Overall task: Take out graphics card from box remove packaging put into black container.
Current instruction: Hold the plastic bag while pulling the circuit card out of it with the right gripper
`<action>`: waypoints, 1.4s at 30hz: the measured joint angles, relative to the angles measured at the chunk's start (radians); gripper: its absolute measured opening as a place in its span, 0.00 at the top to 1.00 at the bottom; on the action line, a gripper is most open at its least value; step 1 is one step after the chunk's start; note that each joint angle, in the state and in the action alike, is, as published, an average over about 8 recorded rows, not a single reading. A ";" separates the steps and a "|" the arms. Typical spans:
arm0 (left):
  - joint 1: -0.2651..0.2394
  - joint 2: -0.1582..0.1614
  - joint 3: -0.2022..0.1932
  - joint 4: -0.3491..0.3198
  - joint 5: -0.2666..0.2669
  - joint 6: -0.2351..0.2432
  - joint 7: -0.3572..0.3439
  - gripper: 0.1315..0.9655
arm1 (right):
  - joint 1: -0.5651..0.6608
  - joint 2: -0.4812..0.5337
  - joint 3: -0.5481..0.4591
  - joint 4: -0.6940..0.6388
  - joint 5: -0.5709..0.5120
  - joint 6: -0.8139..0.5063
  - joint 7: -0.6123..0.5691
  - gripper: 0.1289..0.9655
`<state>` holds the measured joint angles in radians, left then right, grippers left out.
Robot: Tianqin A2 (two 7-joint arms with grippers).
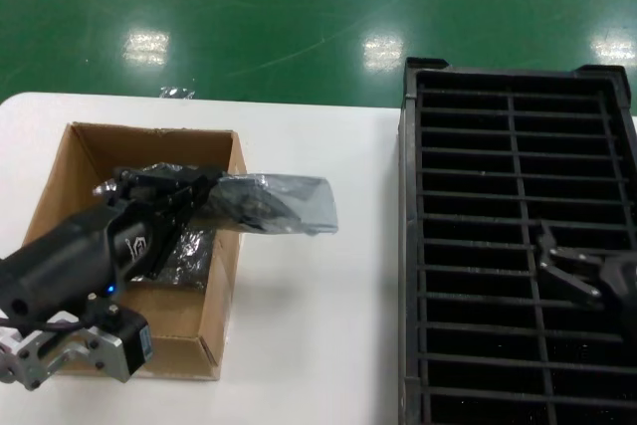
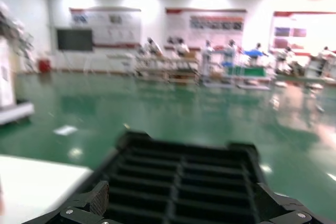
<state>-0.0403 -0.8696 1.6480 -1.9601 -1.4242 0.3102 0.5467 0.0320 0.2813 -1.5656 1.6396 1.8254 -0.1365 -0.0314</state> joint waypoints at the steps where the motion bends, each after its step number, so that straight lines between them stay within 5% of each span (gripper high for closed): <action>1: 0.000 0.000 0.000 0.000 0.000 0.000 0.000 0.99 | 0.005 -0.009 0.007 0.006 0.010 -0.022 -0.013 0.00; 11: 0.000 0.000 0.000 0.000 0.000 0.000 0.000 0.99 | 0.104 -0.013 -0.072 0.049 0.018 -0.039 0.001 0.00; 19: 0.000 0.000 0.000 0.000 0.000 0.000 0.000 0.99 | 0.199 0.073 -0.271 0.051 0.057 0.141 0.021 0.00; 30: 0.000 0.000 0.000 0.000 0.000 0.000 0.000 0.99 | 0.346 0.132 -0.556 0.020 0.268 0.355 -0.133 0.07; 42: 0.000 0.000 0.000 0.000 0.000 0.000 0.000 0.99 | 0.484 0.269 -0.750 -0.020 0.396 0.277 -0.125 0.21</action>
<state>-0.0403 -0.8696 1.6479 -1.9602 -1.4241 0.3102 0.5464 0.5156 0.5503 -2.3157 1.6191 2.2211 0.1407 -0.1561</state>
